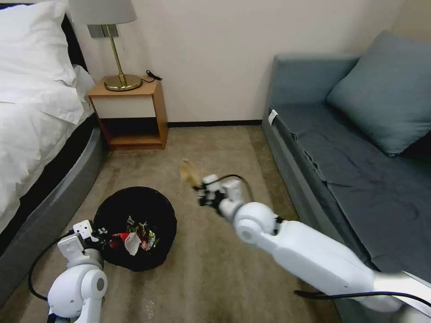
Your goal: Pick up the trash bin, then pick up the garbage on the floor and place it into the trash bin.
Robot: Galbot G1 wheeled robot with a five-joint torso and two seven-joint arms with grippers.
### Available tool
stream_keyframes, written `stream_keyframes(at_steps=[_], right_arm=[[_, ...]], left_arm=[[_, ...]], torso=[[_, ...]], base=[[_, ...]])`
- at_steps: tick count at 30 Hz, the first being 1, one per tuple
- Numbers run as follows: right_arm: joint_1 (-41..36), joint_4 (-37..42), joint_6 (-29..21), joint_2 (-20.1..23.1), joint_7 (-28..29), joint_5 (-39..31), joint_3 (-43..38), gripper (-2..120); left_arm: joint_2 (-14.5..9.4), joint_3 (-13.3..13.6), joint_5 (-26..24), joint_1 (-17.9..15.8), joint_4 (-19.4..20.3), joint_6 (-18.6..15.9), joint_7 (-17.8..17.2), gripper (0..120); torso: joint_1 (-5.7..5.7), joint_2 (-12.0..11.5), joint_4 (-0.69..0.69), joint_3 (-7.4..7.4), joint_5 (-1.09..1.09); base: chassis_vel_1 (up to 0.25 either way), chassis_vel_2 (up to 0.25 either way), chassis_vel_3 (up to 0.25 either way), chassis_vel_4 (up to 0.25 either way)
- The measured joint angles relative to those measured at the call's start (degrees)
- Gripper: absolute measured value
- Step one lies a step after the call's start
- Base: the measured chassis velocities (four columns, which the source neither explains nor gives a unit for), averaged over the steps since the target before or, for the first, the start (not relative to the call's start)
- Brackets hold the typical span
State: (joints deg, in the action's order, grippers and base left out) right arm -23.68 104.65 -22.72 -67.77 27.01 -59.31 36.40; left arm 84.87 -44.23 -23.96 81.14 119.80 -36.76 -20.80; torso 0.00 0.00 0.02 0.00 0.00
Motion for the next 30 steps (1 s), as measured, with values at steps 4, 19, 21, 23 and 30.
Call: stream_keyframes(at_steps=[4,19,21,23,30], right_arm=[[2.7,-3.2,1.3,-5.0,1.9,-0.4,6.6,0],[3.1,-9.0,1.4,-7.7,3.8,1.4,14.6,26],[3.1,-9.0,1.4,-7.6,3.8,1.4,14.4,29],[3.1,-8.9,1.4,-7.5,3.8,1.5,14.2,39],[2.6,-8.6,1.4,-7.2,3.8,1.9,13.9,61]], left_arm=[[0.3,0.3,0.3,0.0,0.2,-0.1,0.0,2],[0.9,0.4,0.4,0.7,1.6,-0.1,0.0,2],[1.0,0.5,0.5,0.7,1.7,-0.1,0.0,2],[1.1,0.6,0.6,0.7,1.7,-0.1,0.0,2],[1.1,0.6,0.7,0.8,1.8,-0.2,0.0,2]], torso=[[0.0,0.0,0.02,0.0,-0.02],[0.0,0.0,-0.02,0.0,0.0],[0.0,0.0,-0.02,0.0,-0.01],[0.0,0.0,-0.02,0.0,-0.01],[0.0,0.0,-0.02,0.0,0.0]], base=[[0.0,0.0,0.0,0.0],[0.0,0.0,0.0,0.0],[0.0,0.0,0.0,0.0],[0.0,0.0,0.0,0.0],[0.0,0.0,0.0,0.0]])
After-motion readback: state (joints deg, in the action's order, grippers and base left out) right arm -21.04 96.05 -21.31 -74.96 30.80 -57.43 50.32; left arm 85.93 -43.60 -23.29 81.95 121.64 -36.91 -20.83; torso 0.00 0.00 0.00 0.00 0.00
